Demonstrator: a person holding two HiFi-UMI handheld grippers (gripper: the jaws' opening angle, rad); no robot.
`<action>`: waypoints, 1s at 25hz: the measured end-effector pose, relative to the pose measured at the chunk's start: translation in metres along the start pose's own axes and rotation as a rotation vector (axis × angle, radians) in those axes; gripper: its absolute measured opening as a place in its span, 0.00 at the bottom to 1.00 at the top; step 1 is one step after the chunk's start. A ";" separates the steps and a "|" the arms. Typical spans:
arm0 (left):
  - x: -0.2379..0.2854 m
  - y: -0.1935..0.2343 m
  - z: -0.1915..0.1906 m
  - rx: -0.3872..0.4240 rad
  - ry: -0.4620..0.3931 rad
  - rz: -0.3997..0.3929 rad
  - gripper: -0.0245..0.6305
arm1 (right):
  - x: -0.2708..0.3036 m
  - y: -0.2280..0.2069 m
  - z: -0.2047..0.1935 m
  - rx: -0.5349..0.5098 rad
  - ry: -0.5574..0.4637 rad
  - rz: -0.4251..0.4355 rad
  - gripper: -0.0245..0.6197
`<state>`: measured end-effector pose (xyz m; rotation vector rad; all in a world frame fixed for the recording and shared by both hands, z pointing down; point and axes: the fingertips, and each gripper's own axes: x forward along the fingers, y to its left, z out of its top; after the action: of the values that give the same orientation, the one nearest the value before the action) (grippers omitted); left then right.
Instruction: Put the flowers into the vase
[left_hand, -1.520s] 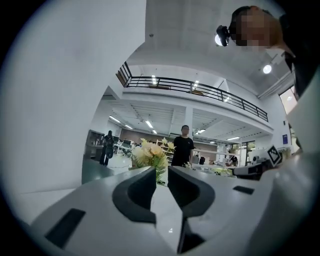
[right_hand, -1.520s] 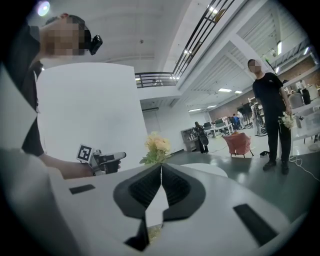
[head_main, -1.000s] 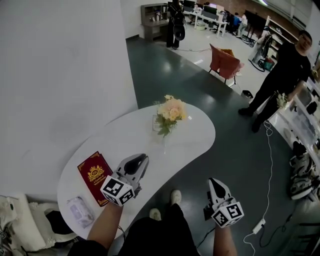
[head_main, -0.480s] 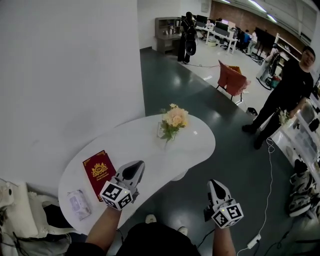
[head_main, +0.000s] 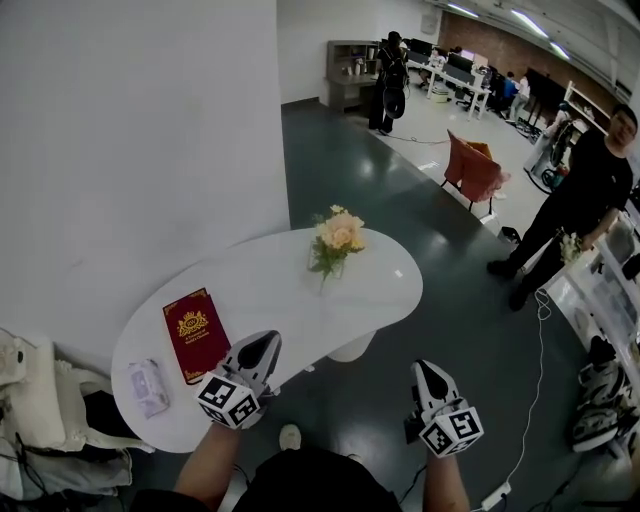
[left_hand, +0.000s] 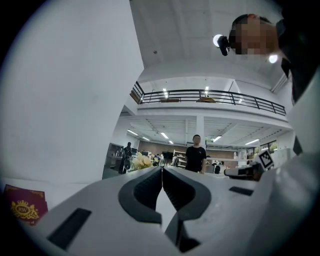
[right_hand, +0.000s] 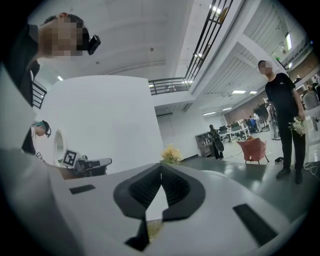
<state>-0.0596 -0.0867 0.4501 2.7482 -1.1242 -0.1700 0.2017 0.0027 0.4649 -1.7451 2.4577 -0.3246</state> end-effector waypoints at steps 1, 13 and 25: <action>-0.001 -0.003 -0.002 0.003 -0.007 -0.001 0.06 | -0.001 -0.003 -0.001 -0.004 0.005 0.000 0.07; -0.015 -0.024 -0.014 0.011 0.012 0.035 0.06 | -0.011 -0.013 -0.006 0.010 0.014 0.020 0.07; -0.010 -0.031 -0.032 0.010 0.046 0.002 0.06 | -0.018 -0.023 -0.018 0.018 0.039 0.000 0.07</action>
<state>-0.0397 -0.0542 0.4755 2.7449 -1.1193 -0.1008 0.2246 0.0143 0.4871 -1.7475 2.4739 -0.3834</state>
